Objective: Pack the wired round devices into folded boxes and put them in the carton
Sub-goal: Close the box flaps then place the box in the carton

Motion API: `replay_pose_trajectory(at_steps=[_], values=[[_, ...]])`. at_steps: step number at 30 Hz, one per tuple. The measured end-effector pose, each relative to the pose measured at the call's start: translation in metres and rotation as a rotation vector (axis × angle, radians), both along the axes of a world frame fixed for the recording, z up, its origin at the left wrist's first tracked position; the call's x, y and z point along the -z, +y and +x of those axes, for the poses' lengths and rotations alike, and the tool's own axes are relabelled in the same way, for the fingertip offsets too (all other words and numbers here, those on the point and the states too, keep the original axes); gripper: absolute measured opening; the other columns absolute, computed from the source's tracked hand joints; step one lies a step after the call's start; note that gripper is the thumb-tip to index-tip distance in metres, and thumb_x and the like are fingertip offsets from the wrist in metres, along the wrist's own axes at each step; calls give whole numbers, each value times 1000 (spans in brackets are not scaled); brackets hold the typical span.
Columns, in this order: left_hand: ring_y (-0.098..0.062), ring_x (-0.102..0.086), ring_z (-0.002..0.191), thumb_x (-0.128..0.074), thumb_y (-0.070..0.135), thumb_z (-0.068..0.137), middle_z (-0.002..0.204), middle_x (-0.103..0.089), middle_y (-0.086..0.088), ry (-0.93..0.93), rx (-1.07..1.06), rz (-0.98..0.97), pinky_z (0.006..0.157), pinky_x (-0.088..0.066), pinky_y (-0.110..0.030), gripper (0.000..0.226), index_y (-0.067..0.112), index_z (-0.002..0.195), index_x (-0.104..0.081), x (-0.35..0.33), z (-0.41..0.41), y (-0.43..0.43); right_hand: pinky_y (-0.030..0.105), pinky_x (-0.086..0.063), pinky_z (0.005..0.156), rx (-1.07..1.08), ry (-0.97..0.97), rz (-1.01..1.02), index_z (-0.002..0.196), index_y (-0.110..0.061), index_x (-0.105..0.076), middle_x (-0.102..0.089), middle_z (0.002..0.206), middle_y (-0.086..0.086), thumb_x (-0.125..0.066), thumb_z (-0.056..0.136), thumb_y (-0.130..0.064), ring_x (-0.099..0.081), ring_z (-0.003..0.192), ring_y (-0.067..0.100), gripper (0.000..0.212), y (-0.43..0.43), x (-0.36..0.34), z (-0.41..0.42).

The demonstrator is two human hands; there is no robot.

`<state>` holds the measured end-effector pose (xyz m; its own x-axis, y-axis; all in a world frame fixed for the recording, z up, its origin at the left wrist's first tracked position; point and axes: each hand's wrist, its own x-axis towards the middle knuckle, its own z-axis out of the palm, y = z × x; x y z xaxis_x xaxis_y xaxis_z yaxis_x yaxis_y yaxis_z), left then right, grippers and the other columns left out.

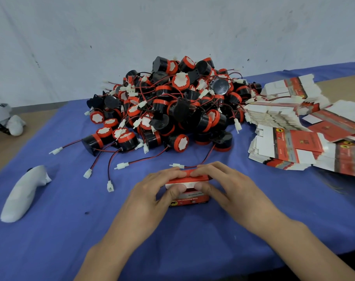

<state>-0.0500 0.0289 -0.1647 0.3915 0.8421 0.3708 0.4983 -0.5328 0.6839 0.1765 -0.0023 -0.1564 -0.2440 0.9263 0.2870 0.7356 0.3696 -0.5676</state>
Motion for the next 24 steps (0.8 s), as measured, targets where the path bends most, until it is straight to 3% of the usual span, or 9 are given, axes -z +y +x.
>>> replay_pose_trajectory(at_steps=[8,16,20,24], values=[[9,-49,128,-57,57,87,130,-55,39,-77,38,-27,99,-50,-28,28,65,113,-62,-1,-1,2,40,-52,91,17,-2,-8,126,-39,-65,-55,136,-18,-39,91,-63,-62,115,19,50,-3,-3,-2],[7,-39,138,-50,52,94,141,-47,37,-14,90,-44,107,-45,-28,33,62,125,-57,0,-1,-1,39,-51,91,42,2,-2,122,-39,-69,-54,142,-18,-39,91,-59,-63,114,20,48,-5,-2,-4],[2,-37,140,-47,43,102,147,-43,32,-36,136,-75,106,-44,-32,30,51,129,-57,2,-4,-5,38,-52,89,30,-38,2,124,-40,-68,-51,146,-18,-38,94,-58,-63,113,21,47,-6,-1,-3],[3,-49,131,-55,44,99,145,-47,31,-117,112,-133,101,-51,-35,16,39,113,-59,4,-6,-4,30,-51,83,32,-106,36,125,-39,-67,-52,148,-17,-37,94,-61,-66,106,21,49,-7,3,0]])
